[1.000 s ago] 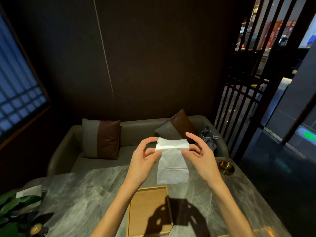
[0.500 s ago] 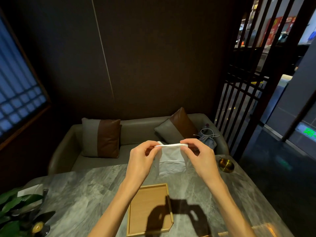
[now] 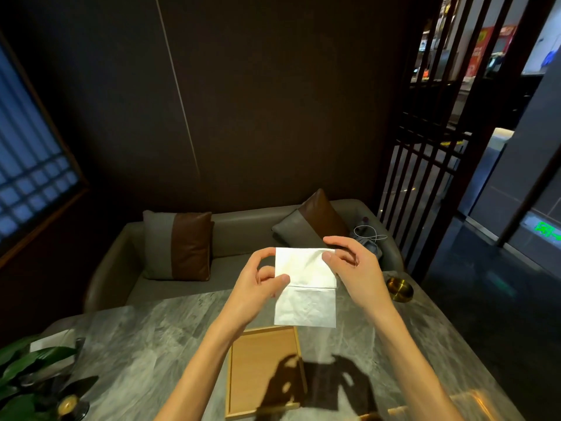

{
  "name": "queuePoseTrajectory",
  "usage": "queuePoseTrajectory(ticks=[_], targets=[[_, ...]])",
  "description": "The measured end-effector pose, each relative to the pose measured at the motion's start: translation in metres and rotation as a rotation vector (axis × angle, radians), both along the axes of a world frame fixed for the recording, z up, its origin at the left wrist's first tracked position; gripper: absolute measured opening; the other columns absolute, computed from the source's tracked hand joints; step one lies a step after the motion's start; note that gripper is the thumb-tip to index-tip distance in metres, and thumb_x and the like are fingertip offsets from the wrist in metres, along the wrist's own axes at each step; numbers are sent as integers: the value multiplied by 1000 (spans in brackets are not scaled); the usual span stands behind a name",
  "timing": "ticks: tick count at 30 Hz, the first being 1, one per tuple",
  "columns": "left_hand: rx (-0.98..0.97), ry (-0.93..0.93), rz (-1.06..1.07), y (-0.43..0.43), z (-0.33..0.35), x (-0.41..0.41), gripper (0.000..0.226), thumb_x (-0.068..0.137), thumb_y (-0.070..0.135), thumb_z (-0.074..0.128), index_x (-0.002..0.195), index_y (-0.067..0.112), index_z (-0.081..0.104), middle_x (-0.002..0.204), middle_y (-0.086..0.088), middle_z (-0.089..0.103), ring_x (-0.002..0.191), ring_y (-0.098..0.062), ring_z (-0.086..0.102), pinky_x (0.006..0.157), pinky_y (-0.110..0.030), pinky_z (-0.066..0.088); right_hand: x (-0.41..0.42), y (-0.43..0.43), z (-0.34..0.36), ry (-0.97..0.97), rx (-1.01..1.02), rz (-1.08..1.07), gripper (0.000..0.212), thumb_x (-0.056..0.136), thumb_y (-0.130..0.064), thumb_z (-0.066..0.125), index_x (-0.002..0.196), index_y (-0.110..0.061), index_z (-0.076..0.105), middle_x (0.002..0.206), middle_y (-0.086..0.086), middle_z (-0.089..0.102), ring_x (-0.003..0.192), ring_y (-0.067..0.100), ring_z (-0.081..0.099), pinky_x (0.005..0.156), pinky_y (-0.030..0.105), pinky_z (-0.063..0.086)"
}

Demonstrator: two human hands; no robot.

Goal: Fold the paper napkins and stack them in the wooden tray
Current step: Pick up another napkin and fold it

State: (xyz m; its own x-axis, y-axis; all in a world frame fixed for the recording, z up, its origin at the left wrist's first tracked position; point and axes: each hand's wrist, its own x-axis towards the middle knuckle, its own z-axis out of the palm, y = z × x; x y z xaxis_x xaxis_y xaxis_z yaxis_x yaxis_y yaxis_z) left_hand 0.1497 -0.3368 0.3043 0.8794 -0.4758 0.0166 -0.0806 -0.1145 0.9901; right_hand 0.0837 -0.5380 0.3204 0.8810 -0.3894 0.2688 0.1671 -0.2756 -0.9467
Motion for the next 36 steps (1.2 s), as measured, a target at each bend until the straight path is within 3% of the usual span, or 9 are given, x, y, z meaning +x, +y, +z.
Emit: queuePoseTrajectory(ticks=[5, 8, 10, 13, 19, 22, 25, 32, 36], targets=[[-69, 2, 104, -3, 0, -2, 53, 93, 17, 70, 132, 42, 46, 97, 0, 76, 97, -25, 75, 83, -41, 63, -1, -3, -9, 63, 97, 234, 53, 96, -17, 64, 135, -47, 45, 58, -12, 49, 57, -1, 51, 69, 12, 52], [-83, -28, 163, -4, 0, -2, 55, 93, 15, 69, 130, 45, 43, 101, -10, 74, 93, -28, 75, 85, -46, 64, -3, 0, -15, 41, 86, 221, 50, 92, -12, 68, 127, -46, 57, 83, -7, 70, 75, 4, 64, 70, 15, 54], [-68, -43, 187, -4, -1, -1, 61, 93, 14, 69, 134, 47, 38, 98, -17, 71, 91, -32, 72, 85, -44, 61, -2, 1, -17, 20, 26, 145, 39, 91, -11, 68, 113, -44, 66, 104, -8, 73, 89, 6, 67, 74, 15, 54], [-94, -74, 96, 1, 0, -1, 61, 92, 14, 70, 134, 45, 40, 108, -8, 71, 95, -21, 73, 77, -29, 62, -1, 4, -17, 33, -18, 106, 32, 93, -15, 66, 105, -44, 68, 105, -25, 72, 101, -5, 65, 80, 9, 53], [162, -270, -14, 10, 0, 4, 37, 92, 15, 71, 123, 32, 60, 130, 15, 58, 124, -3, 52, 96, -13, 41, -8, 2, -10, 132, -95, 203, 47, 84, -14, 77, 120, -41, 63, 97, -21, 67, 84, -13, 62, 74, 0, 47], [224, -321, 19, 11, -1, 6, 28, 97, 14, 64, 120, 29, 62, 127, 11, 60, 120, -5, 54, 88, -9, 43, -9, 4, -10, 147, -243, 172, 49, 85, -10, 74, 124, -39, 63, 105, -20, 67, 90, -9, 60, 76, -4, 42], [234, -321, 24, 10, -1, 4, 23, 101, 15, 58, 118, 28, 62, 127, 8, 59, 120, -8, 54, 87, -14, 49, -8, 6, -10, 142, -298, 159, 43, 89, -9, 68, 123, -36, 65, 112, -26, 62, 98, -23, 54, 80, -6, 39], [284, -354, 22, 9, 4, -1, 27, 99, 12, 58, 117, 32, 59, 126, 8, 59, 110, 0, 54, 78, 1, 44, -5, 6, -9, 153, -339, 99, 38, 98, -19, 58, 97, -56, 60, 109, -33, 57, 102, -29, 46, 78, -8, 37], [278, -375, 74, 5, 5, -2, 17, 99, 14, 60, 111, 25, 62, 119, 2, 58, 103, -6, 56, 78, 1, 45, -6, 7, -6, 131, -295, 80, 34, 98, -20, 56, 95, -52, 63, 106, -16, 66, 100, -11, 57, 78, 6, 45]])
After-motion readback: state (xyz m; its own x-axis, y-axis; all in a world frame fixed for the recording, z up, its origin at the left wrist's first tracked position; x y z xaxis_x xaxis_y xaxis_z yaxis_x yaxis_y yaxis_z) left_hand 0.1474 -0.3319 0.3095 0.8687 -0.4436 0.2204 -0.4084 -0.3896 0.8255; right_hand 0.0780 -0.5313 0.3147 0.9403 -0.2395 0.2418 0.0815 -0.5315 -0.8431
